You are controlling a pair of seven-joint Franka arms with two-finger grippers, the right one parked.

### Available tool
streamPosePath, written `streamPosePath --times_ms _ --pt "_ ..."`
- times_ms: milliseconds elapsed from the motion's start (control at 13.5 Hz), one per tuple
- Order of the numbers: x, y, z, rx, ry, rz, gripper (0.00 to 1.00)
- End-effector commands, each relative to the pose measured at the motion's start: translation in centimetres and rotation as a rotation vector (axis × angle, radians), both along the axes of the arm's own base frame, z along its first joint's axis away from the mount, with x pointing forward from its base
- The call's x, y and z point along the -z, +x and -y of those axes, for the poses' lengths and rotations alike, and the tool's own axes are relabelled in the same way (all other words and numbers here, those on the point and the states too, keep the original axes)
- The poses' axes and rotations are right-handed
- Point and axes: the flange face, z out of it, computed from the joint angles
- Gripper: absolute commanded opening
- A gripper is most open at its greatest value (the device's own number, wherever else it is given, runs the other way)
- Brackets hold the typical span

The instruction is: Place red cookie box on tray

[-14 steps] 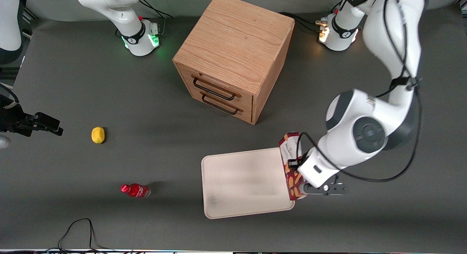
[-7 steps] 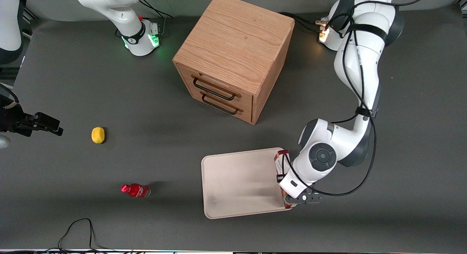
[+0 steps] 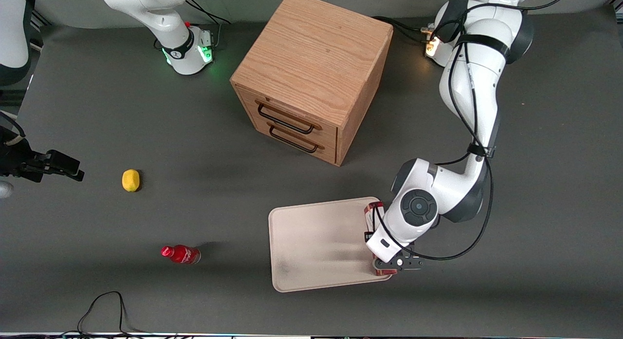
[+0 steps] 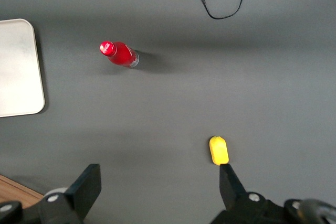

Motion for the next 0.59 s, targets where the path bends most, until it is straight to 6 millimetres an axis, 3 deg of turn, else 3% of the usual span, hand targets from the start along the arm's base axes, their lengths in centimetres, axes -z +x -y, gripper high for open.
streamPosePath --times_ms 0,74,222,370,519 --pt "-1.7 0.1 0.3 -0.014 0.012 0.032 1.00" --pt "-3.0 -0.1 -0.2 -0.014 0.007 0.032 1.00" --pt "-8.7 -0.6 -3.2 -0.030 -0.029 0.030 1.00" --pt "-15.1 -1.8 -7.1 -0.034 -0.085 0.000 1.00" --pt "-20.4 -4.3 -11.7 -0.022 -0.056 -0.019 1.00"
